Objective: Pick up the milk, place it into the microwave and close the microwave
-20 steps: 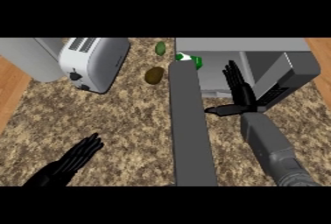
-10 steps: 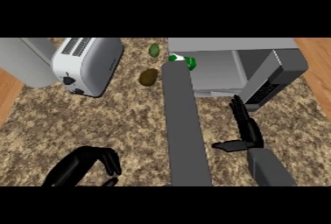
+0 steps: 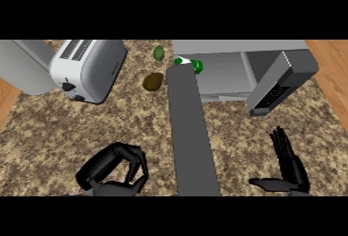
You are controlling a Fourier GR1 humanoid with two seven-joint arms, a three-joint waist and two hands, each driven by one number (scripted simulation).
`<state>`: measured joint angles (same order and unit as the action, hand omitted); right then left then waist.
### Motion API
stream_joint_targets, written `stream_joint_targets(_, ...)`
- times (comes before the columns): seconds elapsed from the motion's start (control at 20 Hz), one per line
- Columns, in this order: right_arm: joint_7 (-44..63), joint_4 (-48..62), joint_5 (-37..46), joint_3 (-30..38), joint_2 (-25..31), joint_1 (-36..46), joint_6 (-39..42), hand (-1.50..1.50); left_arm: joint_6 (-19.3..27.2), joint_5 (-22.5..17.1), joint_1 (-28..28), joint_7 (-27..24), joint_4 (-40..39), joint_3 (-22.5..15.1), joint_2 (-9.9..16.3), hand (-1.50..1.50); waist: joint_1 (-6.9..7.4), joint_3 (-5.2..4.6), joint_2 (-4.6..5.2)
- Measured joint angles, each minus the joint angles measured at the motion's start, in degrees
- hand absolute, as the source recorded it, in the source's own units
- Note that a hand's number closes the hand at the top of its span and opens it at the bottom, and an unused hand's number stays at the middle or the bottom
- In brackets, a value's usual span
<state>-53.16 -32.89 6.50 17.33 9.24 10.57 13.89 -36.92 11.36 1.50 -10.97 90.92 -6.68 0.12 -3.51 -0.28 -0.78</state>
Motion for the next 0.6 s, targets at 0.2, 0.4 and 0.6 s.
stream_joint_targets(0.2, 1.7, -9.7, -3.1, -0.3, 1.5, -7.8, 2.6, -1.5, 4.7, 2.5, -2.9, -3.1, -5.4, -4.8, -0.1, 1.5, 0.14, -0.01, 0.21)
stream_joint_targets(0.4, 4.7, -19.7, -7.0, -0.9, 3.2, -15.0, 6.4, -1.5, 11.3, 3.9, -5.9, -6.2, -10.5, -10.2, -0.1, 1.5, 0.28, 0.0, 0.39)
stream_joint_targets(0.6, 6.7, -30.0, -10.7, -1.7, 4.4, -21.9, 9.1, -1.5, 17.2, 1.8, -8.7, -7.7, -14.9, -17.0, 0.1, 1.5, 0.34, 0.04, 0.52)
